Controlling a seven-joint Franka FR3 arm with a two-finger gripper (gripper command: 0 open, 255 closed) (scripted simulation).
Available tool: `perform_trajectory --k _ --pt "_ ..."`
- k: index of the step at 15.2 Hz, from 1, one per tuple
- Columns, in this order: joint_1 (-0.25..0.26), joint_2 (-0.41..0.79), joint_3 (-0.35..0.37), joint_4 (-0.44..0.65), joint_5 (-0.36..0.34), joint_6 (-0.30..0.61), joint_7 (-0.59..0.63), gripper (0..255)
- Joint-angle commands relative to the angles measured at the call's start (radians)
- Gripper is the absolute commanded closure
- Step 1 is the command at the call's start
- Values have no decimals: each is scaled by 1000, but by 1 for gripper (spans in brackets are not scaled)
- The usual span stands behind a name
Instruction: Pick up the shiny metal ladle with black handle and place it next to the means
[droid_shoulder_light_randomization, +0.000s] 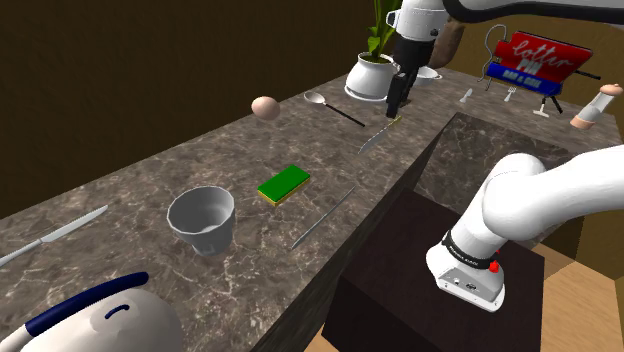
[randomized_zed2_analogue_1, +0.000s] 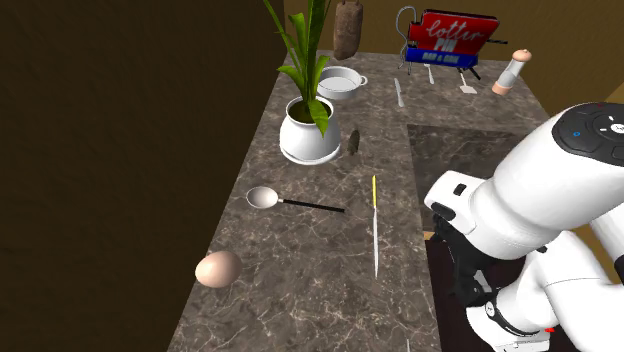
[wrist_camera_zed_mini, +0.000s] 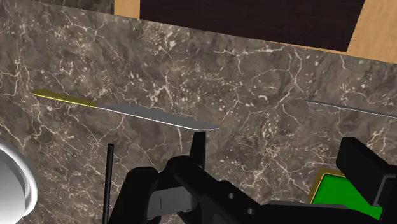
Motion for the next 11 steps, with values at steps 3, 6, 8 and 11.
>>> perform_trajectory --k 3,6,8,11 --pt "-14 63 -17 14 -16 44 -12 0" --pt "-35 161 -41 44 -38 105 -29 0" --pt "-47 229 -57 70 -51 142 -40 0" --pt "-65 333 -80 118 -66 192 -55 0"
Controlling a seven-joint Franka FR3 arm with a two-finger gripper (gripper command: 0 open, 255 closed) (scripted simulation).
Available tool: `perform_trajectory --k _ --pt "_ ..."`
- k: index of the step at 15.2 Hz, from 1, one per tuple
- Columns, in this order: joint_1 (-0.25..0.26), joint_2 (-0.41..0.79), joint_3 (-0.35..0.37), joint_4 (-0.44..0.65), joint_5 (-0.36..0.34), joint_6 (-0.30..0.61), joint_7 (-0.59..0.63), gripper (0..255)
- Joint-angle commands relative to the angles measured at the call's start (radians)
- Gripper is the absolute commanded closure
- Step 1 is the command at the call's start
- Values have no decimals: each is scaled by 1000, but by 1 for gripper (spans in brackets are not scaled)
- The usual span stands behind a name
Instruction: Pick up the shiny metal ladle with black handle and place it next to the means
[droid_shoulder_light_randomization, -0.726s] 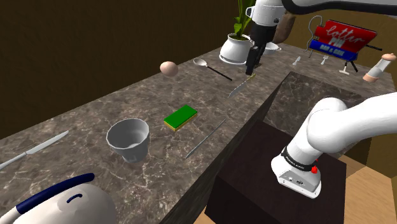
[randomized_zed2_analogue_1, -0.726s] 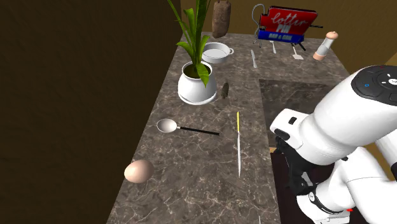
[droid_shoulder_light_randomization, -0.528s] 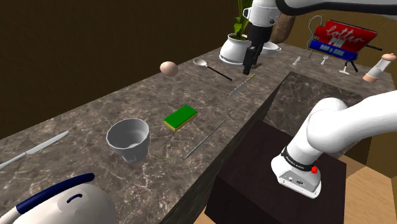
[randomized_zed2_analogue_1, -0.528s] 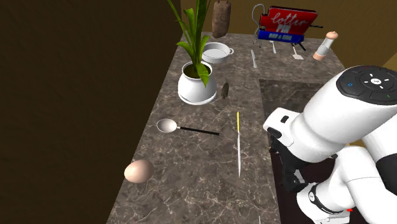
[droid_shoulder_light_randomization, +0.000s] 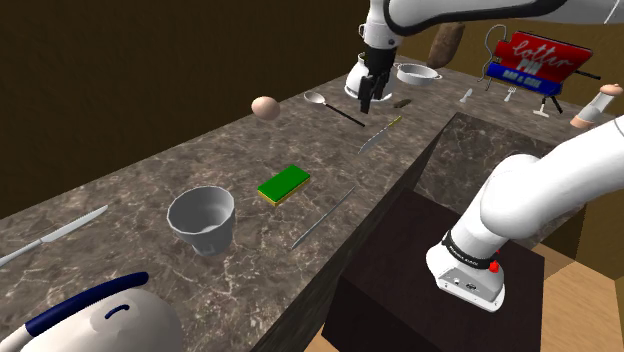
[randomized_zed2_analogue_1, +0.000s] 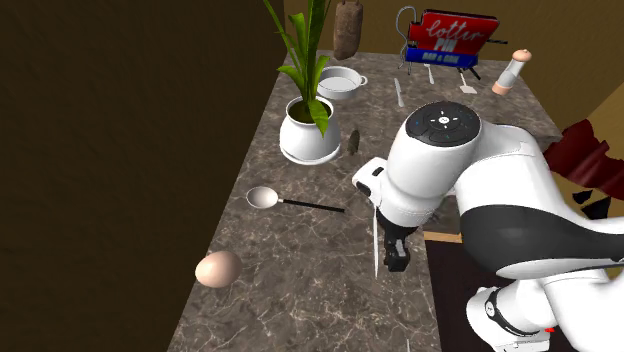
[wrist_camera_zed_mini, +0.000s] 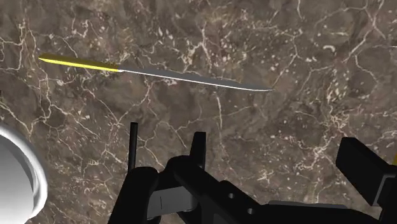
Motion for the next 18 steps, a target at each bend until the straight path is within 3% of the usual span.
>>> perform_trajectory --k 1,10,18 --pt "-11 77 -13 40 -9 33 -8 0" --pt "-56 402 -74 260 -25 122 -54 0" --pt "-103 708 -113 544 -7 128 -100 0"
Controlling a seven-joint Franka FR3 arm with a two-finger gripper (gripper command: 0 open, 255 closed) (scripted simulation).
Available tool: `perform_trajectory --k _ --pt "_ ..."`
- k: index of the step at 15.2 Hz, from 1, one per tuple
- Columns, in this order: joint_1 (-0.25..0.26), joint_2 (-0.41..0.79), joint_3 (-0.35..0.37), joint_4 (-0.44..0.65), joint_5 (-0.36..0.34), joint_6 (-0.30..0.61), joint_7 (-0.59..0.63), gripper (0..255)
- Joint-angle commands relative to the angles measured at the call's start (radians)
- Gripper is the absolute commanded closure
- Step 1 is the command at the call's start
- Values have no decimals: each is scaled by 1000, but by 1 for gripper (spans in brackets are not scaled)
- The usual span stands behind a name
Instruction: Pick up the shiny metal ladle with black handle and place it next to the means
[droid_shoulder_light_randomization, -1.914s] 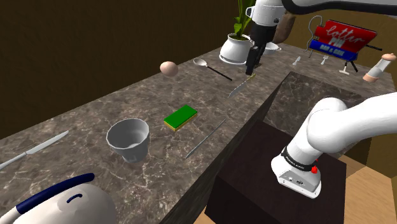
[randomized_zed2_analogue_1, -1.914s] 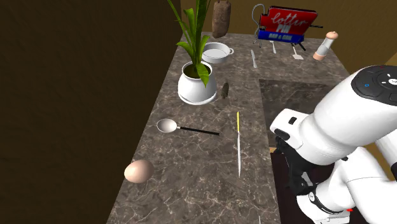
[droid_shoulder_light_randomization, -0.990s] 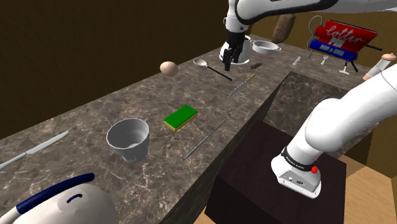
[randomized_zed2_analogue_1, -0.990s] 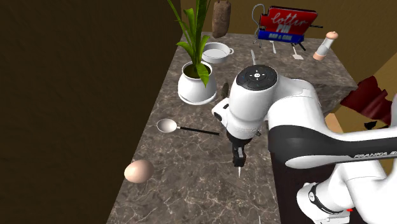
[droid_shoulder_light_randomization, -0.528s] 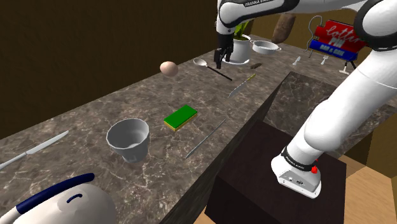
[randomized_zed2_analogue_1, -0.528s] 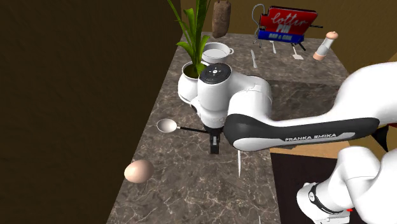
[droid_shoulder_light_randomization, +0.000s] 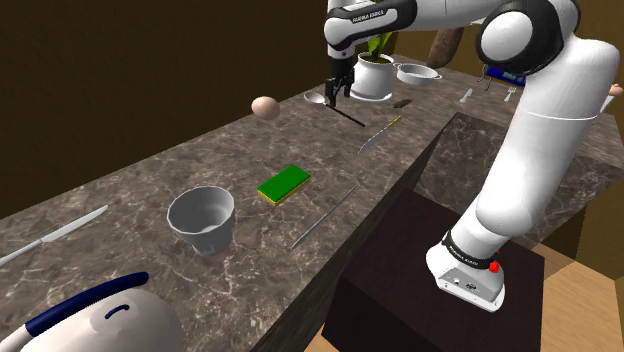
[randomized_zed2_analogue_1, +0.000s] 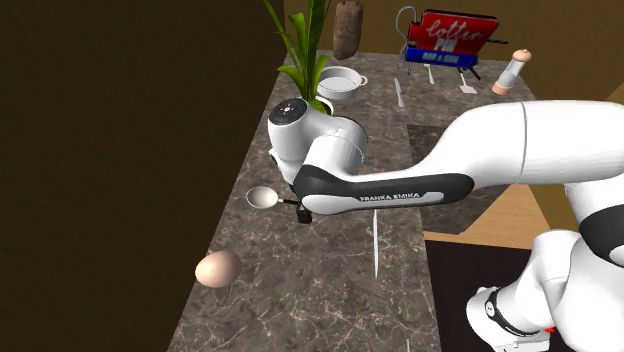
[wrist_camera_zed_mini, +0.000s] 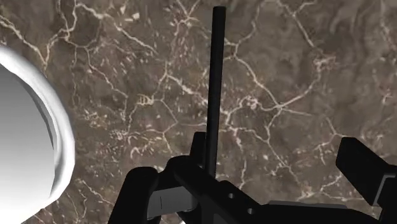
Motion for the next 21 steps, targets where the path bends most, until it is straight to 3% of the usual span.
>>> perform_trajectory --k 1,5,12,20,21 --pt "-14 77 -8 73 6 1 -11 0" --pt "-40 220 -18 236 20 -27 -29 0" --pt "-45 234 -19 155 20 69 -28 0" --pt "-45 234 -19 155 20 69 -28 0" --pt "-45 234 -19 155 20 69 -28 255"
